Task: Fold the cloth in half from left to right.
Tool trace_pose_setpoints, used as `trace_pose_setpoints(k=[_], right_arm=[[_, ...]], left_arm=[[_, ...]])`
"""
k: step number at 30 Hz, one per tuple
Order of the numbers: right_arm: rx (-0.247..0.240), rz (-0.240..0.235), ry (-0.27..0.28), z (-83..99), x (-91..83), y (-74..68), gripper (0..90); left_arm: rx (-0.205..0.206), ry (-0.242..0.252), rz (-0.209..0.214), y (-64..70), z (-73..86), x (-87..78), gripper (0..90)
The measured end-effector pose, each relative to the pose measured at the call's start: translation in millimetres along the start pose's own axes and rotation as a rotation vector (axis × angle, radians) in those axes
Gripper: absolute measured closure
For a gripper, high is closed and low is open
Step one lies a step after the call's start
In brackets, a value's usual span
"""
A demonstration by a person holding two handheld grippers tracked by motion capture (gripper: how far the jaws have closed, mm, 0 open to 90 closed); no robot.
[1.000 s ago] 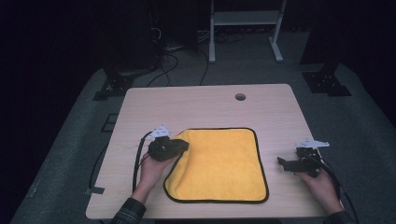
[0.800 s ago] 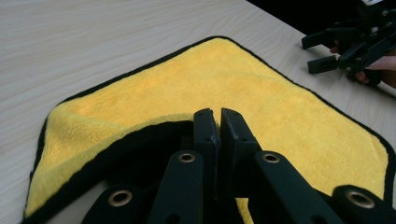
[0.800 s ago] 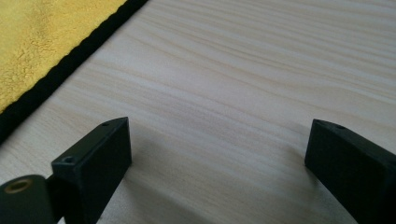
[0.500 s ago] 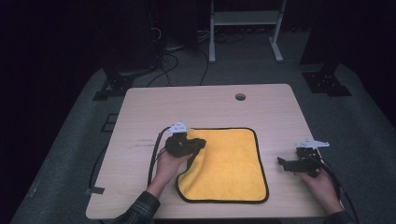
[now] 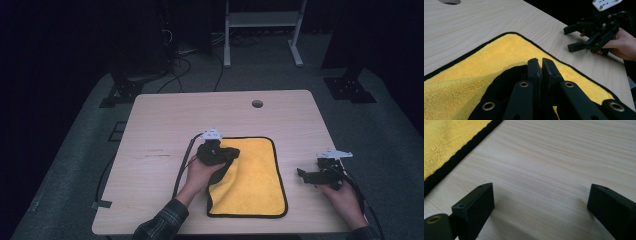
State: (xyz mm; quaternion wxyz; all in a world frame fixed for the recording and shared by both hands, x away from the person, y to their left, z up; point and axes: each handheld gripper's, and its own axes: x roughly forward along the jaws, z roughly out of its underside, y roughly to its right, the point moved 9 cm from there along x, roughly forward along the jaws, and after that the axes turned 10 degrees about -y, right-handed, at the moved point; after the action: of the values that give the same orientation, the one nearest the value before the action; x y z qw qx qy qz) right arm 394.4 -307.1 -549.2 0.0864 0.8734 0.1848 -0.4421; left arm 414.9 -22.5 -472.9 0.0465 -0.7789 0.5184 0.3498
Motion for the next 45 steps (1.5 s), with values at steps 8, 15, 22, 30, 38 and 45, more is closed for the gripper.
trace_pose_setpoints(k=[8, 15, 22, 30, 38, 45], right_arm=[[0.000, 0.000, 0.000, 0.0, 0.0, 0.0, 6.3], [0.000, 0.000, 0.000, 0.0, 0.0, 0.0, 6.3], [0.000, 0.000, 0.000, 0.0, 0.0, 0.0, 6.3], [0.000, 0.000, 0.000, 0.0, 0.0, 0.1, 6.3], [0.000, 0.000, 0.000, 0.0, 0.0, 0.0, 6.3], [0.000, 0.000, 0.000, 0.1, 0.0, 0.0, 6.3]], left_arm=[[0.004, -0.004, 0.025, 5.2, -10.9, 18.9, 84.8], [0.013, -0.006, 0.050, 12.2, -22.0, 36.0, 84.9], [0.014, -0.019, 0.080, 20.8, -27.9, 57.8, 84.9], [0.027, -0.057, 0.096, 28.4, -30.9, 81.1, 84.9], [0.014, -0.089, 0.095, 29.9, -31.0, 103.6, 84.8], [0.009, -0.159, 0.070, 28.6, -20.6, 123.0, 84.7]])
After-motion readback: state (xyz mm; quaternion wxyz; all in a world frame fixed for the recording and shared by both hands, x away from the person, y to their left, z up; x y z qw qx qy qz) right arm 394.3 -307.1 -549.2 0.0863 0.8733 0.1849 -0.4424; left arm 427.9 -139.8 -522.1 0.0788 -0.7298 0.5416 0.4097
